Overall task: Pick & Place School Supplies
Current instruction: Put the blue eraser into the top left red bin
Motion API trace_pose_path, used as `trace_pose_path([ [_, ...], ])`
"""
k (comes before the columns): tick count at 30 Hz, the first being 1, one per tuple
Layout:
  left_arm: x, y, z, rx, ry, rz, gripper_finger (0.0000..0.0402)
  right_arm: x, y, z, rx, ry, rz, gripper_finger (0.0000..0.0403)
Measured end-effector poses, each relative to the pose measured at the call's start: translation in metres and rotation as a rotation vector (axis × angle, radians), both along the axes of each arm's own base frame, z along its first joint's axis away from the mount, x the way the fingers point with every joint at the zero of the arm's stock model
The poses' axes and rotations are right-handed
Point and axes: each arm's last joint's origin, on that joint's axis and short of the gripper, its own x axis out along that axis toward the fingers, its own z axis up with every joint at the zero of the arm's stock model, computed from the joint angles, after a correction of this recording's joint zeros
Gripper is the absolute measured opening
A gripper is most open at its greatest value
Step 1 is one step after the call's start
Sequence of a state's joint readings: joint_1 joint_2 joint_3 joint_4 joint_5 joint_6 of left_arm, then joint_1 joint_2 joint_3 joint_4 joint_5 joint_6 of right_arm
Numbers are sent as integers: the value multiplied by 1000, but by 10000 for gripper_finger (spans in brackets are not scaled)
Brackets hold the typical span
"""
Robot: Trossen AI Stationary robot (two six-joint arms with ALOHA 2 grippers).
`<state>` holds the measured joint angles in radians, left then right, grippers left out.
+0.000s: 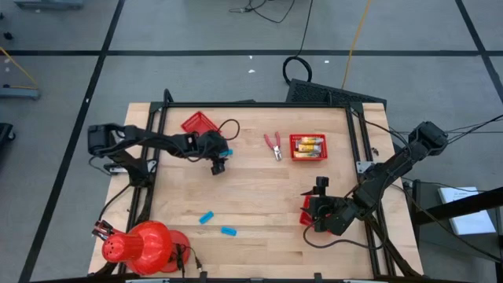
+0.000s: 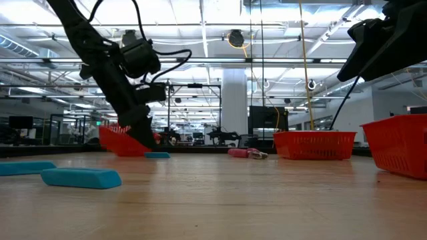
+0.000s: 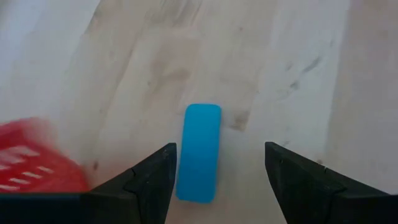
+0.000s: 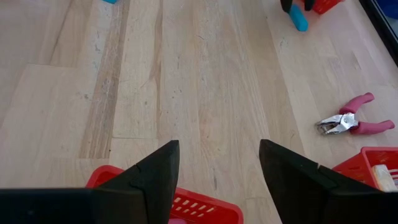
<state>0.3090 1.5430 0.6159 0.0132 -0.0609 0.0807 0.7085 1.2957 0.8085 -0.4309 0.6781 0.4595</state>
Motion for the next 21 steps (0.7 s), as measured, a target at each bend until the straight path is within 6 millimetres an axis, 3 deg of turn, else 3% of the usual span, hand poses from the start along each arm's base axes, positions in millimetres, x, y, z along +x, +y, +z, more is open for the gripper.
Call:
trace_pose_path([
  [21, 0, 4, -1, -5, -13, 5, 248, 0, 0, 0, -3, 1, 2, 212],
])
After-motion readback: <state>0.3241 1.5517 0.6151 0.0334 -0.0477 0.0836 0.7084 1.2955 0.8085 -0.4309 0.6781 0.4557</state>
